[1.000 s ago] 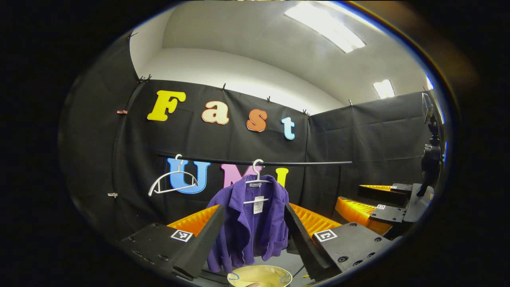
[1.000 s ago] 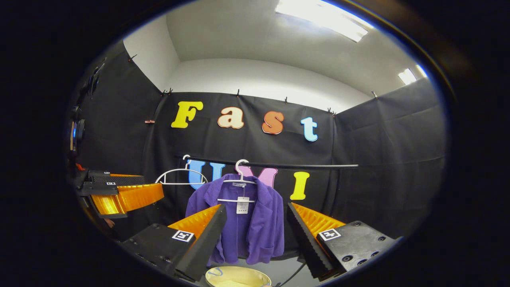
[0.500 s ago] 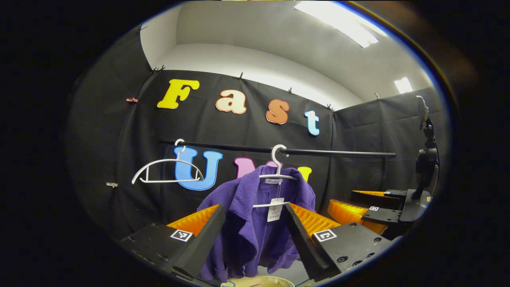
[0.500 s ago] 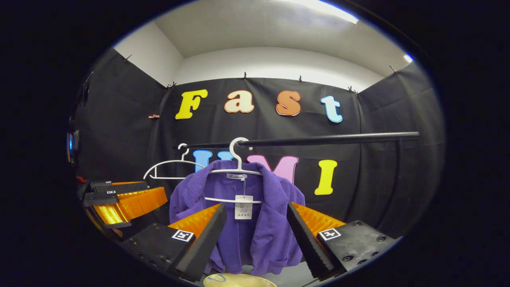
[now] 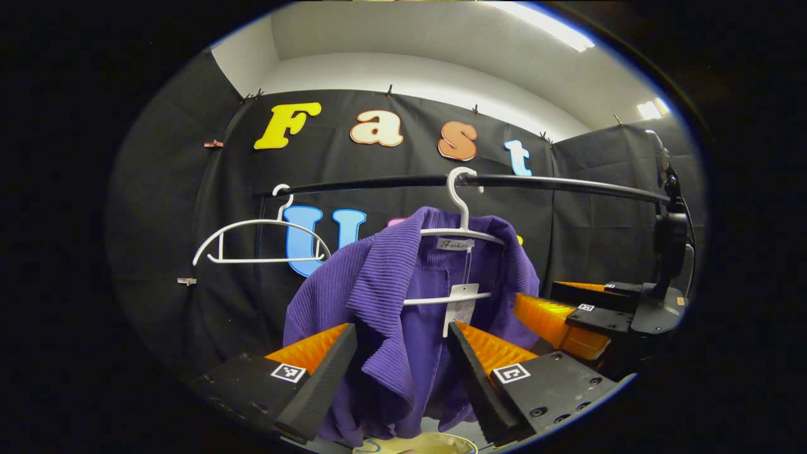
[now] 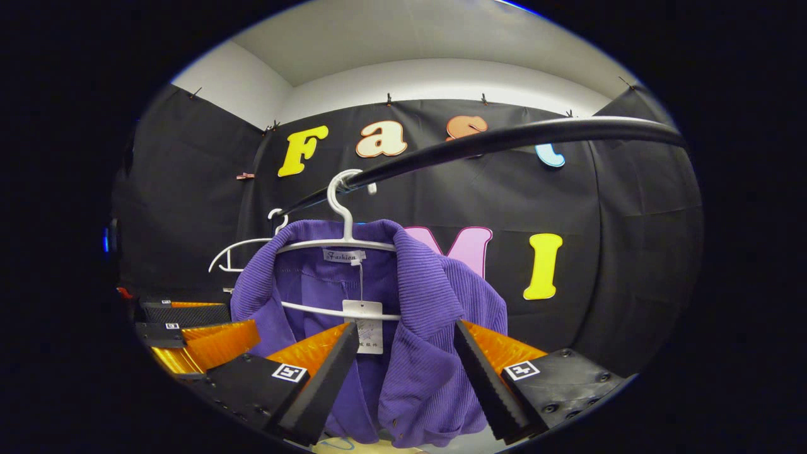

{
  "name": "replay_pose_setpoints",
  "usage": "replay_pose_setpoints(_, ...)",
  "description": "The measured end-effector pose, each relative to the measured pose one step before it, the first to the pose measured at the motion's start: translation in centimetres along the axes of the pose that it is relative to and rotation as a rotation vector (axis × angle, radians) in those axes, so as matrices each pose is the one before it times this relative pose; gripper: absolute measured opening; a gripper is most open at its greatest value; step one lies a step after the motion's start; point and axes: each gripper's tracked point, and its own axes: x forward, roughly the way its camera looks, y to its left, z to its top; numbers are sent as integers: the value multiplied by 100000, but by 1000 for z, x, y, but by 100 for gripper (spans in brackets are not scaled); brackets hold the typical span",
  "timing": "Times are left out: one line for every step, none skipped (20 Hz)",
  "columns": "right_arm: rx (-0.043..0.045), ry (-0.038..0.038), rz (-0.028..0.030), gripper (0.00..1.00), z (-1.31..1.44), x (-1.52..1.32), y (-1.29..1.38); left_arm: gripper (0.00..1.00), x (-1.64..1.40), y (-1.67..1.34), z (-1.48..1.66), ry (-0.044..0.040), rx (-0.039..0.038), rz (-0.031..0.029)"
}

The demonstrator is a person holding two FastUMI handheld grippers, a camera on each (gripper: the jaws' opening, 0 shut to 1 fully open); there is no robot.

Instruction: Grasp the clothes on the hanger with both hands and then place them into the laundry hamper below.

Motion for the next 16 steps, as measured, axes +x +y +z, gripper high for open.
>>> replay_pose_setpoints(-716, 600, 508, 97, -434, 641, -84, 92, 667, 201, -479, 760, -259, 1350)
replay_pose_setpoints(-287, 642, 1197, 97, -424, 600, 68, 92, 676, 136, -456, 614, -646, 1300)
replay_pose_setpoints(253, 818, 1335, 97, -468, 597, 115, 92, 502, 184, -350, 1009, -916, 1201)
replay_pose_setpoints(261, 1245, 760, 97, -519, 504, -50, 92, 419, 107, -452, 854, -937, 1029)
replay_pose_setpoints(95, 1210, -135, 97, -552, 350, -348, 92, 437, 139, -269, 705, -655, 1047)
replay_pose_setpoints(320, 904, -259, 95, -402, 454, -377, 92, 432, 172, -326, 681, -286, 794)
replay_pose_setpoints(623, 1020, -709, 96, -439, 526, -405, 92, 538, 78, -189, 600, 99, 852)
replay_pose_setpoints(1057, 1007, -449, 96, -424, 505, -323, 92, 329, 3, -237, 459, 96, 361)
replay_pose_setpoints(1823, 943, 420, 96, -253, 373, -59, 92, 430, -78, -196, 402, -11, 169)
replay_pose_setpoints(2054, 491, 442, 96, -179, 408, 26, 90, 628, -24, -64, 178, -243, 153)
replay_pose_setpoints(1184, 11, 752, 93, 10, 189, -9, 90, 883, -65, -187, 236, -306, 25)
replay_pose_setpoints(7, 539, 232, 90, -203, 560, 99, 87, 601, -4, -137, 499, -325, -13)
replay_pose_setpoints(-1157, 220, -296, 75, -239, 461, -176, 80, 522, -289, -326, 902, -321, -1487)
replay_pose_setpoints(-1487, -39, 691, 61, -101, 291, 109, 62, 298, 32, -122, 389, -173, 85)
replay_pose_setpoints(-1188, -512, -2262, 48, -220, 303, -542, 44, 151, 316, 142, -427, 227, 1298)
replay_pose_setpoints(1645, -416, 1565, 31, 324, -827, 115, 26, 49, 164, 55, -143, -191, 153)
